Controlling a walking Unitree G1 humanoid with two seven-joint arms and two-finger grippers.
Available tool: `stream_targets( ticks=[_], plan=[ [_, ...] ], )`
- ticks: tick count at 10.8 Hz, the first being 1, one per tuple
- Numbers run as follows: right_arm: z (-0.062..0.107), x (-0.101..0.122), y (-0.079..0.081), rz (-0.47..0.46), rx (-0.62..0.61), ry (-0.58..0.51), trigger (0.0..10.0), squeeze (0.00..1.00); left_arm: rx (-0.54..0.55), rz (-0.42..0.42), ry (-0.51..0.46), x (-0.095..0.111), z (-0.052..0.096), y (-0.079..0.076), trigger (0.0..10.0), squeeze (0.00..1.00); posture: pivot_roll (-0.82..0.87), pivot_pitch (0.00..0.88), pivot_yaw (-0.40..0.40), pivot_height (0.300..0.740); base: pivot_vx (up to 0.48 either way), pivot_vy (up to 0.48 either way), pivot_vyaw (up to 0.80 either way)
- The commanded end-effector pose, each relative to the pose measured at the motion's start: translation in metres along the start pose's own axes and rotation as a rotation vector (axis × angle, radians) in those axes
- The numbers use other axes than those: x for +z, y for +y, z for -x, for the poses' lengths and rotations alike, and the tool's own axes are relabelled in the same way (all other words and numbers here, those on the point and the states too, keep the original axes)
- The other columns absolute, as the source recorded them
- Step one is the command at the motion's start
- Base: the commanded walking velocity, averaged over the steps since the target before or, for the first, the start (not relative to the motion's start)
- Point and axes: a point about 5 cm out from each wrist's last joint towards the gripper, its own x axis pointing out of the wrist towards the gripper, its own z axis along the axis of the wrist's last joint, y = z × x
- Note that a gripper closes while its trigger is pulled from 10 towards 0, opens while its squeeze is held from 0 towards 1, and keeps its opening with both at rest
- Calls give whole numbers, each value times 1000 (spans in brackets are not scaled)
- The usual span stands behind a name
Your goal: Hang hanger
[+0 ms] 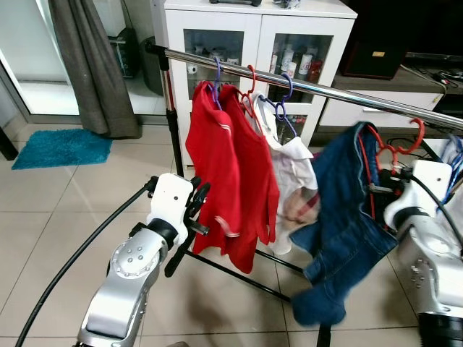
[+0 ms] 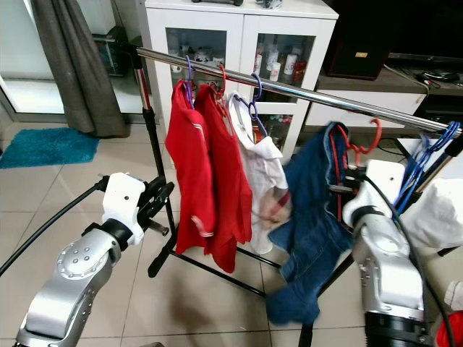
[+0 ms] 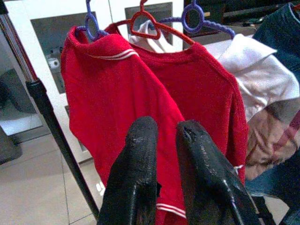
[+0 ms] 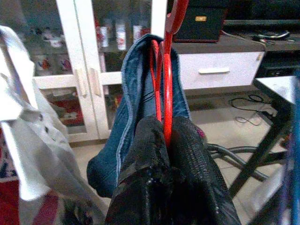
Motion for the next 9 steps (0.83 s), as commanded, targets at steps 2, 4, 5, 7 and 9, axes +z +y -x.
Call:
stream_targets(
  ticks=[2, 4, 5, 7, 9],
  plan=[
    [5, 8, 16, 15, 35, -34, 10000, 0, -24, 20, -22, 7, -4, -3, 10000, 0, 35, 8, -47, 740, 126, 0, 0],
    [7, 4, 23, 10, 49, -23, 10000, 0, -61, 18, -14, 6, -3, -7, 10000, 0, 33, 8, -43, 740, 251, 0, -400],
    [8, 4, 23, 8, 41, -22, 10000, 0, -75, 16, -12, 6, -3, -9, 10000, 0, 33, 9, -43, 740, 251, 0, 0],
    [8, 5, 23, 19, 42, -22, 10000, 0, -88, 11, -11, 6, -2, -10, 10000, 0, 34, 10, -41, 740, 247, 0, 0],
    [8, 5, 26, 16, 64, -21, 10000, 0, -93, 8, -10, 7, -2, -10, 10000, 0, 37, 9, -44, 740, 249, 0, 0]
  ],
)
